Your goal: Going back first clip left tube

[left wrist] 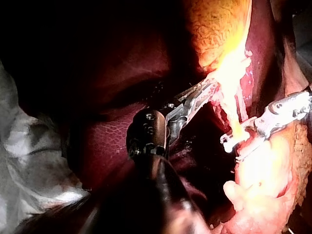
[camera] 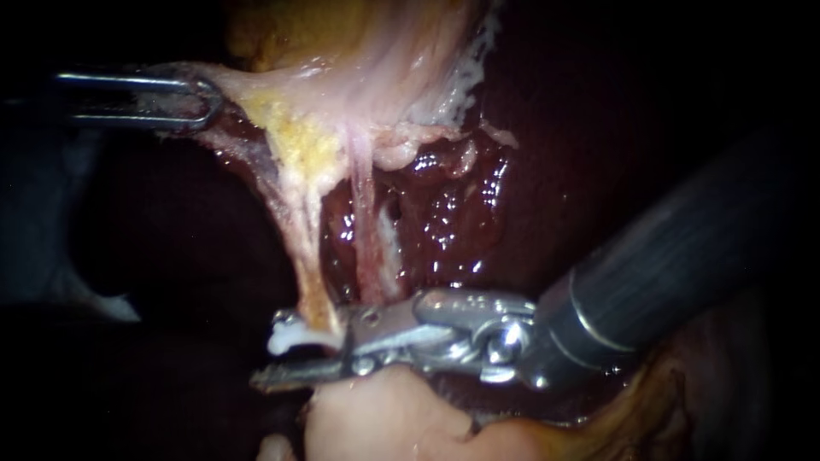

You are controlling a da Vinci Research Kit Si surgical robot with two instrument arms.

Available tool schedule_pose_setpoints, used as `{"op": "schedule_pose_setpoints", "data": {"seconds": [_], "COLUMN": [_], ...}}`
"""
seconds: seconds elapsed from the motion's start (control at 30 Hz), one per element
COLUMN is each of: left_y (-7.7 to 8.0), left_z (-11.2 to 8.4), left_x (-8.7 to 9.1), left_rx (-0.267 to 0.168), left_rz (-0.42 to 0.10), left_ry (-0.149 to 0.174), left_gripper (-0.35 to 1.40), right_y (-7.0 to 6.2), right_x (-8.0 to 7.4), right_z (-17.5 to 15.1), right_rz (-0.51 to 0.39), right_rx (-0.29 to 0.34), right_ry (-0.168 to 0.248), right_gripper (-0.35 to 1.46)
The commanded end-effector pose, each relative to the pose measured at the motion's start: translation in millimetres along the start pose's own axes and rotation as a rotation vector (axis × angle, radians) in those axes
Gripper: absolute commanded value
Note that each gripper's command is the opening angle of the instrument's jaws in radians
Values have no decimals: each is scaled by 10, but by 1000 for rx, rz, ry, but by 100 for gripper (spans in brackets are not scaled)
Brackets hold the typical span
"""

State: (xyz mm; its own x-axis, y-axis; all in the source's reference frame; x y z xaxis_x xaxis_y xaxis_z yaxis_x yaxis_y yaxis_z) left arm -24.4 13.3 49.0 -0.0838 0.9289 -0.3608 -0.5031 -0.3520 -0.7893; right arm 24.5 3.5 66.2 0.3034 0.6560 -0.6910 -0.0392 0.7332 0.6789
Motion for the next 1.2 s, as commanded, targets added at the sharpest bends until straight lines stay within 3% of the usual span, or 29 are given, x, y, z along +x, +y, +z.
{"op": "schedule_pose_setpoints", "data": {"seconds": [0.03,0.37,0.63,0.87,1.2], "left_y": [0,0,-1,0,1], "left_z": [0,-1,-2,-2,3], "left_x": [0,0,0,0,0], "left_rx": [0,-1,-1,-1,2], "left_rz": [1,1,1,1,1], "left_ry": [0,0,-1,-1,1], "left_gripper": [-35,-35,-35,-35,-35], "right_y": [1,4,4,9,15], "right_x": [0,-3,13,19,18], "right_z": [-3,-56,-146,-214,-232], "right_rz": [-8,-188,-303,-322,-332], "right_rx": [-9,-29,-62,-68,-62], "right_ry": [2,0,-4,-8,-10], "right_gripper": [49,50,50,50,50]}}
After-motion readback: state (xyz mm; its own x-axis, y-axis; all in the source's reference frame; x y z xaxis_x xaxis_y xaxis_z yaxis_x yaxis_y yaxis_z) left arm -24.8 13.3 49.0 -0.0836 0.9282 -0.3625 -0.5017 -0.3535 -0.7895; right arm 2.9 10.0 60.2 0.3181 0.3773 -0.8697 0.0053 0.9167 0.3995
